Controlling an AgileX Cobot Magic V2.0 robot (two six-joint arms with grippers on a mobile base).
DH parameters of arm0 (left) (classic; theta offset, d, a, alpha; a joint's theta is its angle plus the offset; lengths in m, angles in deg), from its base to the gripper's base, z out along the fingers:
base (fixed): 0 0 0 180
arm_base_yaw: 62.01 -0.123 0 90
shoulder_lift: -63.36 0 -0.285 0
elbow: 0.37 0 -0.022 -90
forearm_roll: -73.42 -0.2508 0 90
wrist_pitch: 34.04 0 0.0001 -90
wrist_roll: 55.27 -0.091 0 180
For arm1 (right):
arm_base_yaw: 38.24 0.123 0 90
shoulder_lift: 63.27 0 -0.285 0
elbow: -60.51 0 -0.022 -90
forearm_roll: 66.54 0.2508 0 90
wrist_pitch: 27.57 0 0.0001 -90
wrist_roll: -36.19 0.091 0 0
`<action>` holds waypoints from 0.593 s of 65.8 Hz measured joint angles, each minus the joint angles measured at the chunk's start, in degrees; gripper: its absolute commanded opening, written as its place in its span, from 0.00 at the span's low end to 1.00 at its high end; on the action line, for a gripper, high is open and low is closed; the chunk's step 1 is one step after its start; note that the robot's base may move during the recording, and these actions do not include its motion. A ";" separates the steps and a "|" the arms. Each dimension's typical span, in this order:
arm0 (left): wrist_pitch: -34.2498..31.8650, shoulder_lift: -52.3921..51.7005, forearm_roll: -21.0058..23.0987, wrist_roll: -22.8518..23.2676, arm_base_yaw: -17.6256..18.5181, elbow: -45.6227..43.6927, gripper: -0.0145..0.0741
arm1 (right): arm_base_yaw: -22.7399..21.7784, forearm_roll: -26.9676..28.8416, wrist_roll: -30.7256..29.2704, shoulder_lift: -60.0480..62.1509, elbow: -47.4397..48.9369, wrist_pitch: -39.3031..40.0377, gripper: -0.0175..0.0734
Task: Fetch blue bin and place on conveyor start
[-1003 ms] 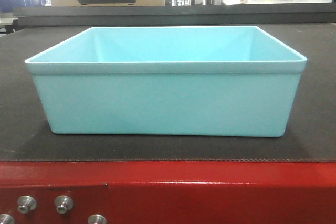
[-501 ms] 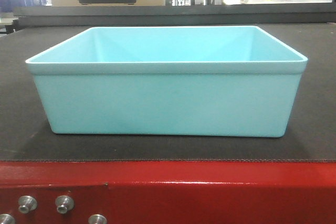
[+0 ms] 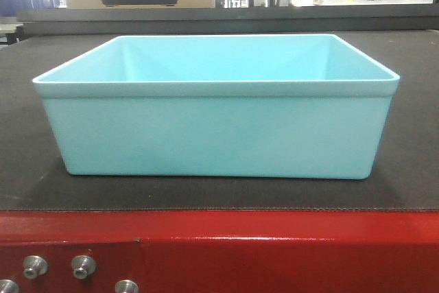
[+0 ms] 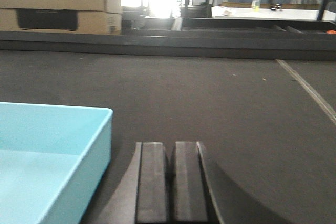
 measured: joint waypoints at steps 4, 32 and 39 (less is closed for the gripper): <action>0.00 0.00 0.00 0.00 0.00 0.00 0.04 | -1.99 0.87 -0.78 1.06 -1.74 1.36 0.01; -0.05 0.00 0.00 0.00 0.00 0.00 0.04 | -5.36 4.09 -4.04 16.77 -20.65 7.96 0.01; -0.05 0.00 0.00 0.00 0.00 0.00 0.04 | -5.36 4.09 -4.17 16.80 -20.89 8.48 0.01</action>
